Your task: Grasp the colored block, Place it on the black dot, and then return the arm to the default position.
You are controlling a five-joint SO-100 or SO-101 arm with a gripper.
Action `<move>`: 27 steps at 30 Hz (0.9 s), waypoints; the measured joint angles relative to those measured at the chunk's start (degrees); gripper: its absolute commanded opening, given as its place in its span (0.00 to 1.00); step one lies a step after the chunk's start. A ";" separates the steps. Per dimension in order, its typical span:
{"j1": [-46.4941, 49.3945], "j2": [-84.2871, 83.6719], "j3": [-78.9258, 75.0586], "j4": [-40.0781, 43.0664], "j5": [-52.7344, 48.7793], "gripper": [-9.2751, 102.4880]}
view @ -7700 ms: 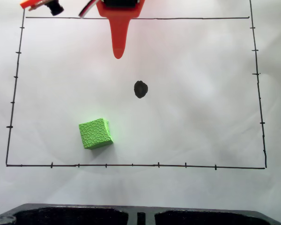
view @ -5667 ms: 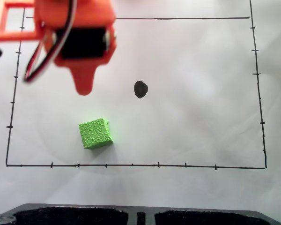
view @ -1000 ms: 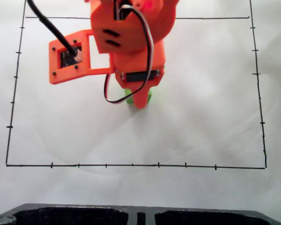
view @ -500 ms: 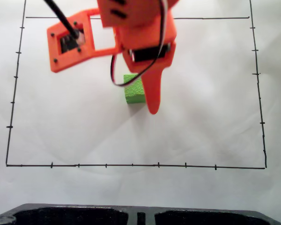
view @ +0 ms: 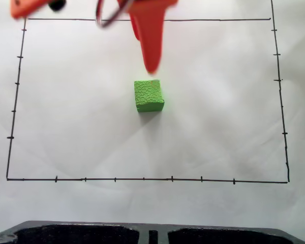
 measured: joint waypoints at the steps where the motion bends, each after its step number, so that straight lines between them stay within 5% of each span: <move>1: 0.44 1.67 0.62 0.62 0.00 0.08; 13: 5.45 18.02 10.90 0.44 -4.92 0.08; 27: 7.12 33.31 32.61 -18.11 -5.62 0.08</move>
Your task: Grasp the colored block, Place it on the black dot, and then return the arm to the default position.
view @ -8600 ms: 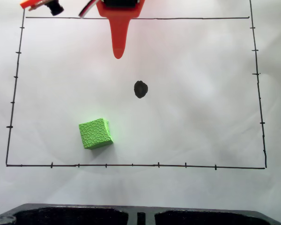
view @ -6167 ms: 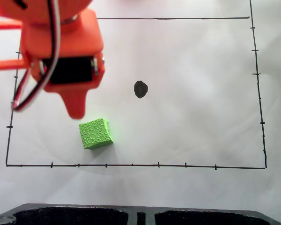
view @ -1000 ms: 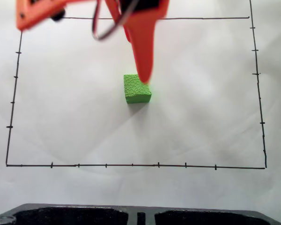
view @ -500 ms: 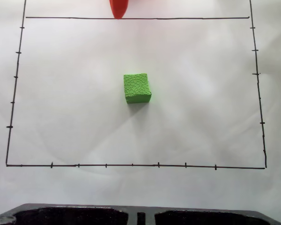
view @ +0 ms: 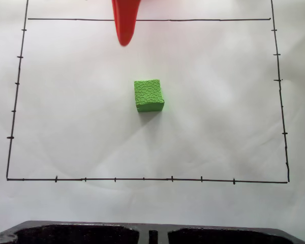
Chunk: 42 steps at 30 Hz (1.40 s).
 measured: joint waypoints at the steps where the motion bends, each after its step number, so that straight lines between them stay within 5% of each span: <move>1: 0.26 0.62 1.14 -1.14 -0.09 0.08; 42: 1.41 4.31 9.40 -5.45 1.49 0.08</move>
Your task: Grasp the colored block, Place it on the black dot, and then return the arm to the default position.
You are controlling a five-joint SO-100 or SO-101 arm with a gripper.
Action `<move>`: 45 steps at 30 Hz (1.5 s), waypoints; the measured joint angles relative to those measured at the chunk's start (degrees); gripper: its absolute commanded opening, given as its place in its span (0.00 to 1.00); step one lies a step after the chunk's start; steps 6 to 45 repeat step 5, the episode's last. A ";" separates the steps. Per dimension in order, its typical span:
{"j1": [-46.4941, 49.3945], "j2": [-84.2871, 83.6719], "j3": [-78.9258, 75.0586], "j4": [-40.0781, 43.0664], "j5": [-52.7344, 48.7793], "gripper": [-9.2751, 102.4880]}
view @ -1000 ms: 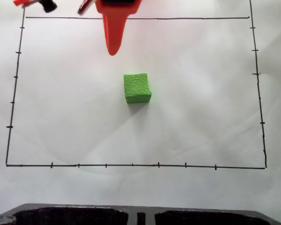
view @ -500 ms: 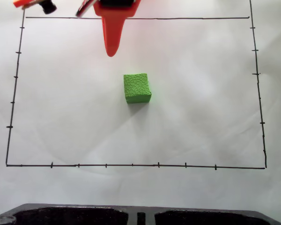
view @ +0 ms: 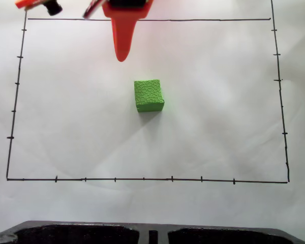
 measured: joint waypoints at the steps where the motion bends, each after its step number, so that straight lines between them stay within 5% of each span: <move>1: 0.00 0.00 0.00 0.00 0.00 0.08; 45: 0.00 0.00 0.00 0.00 0.00 0.08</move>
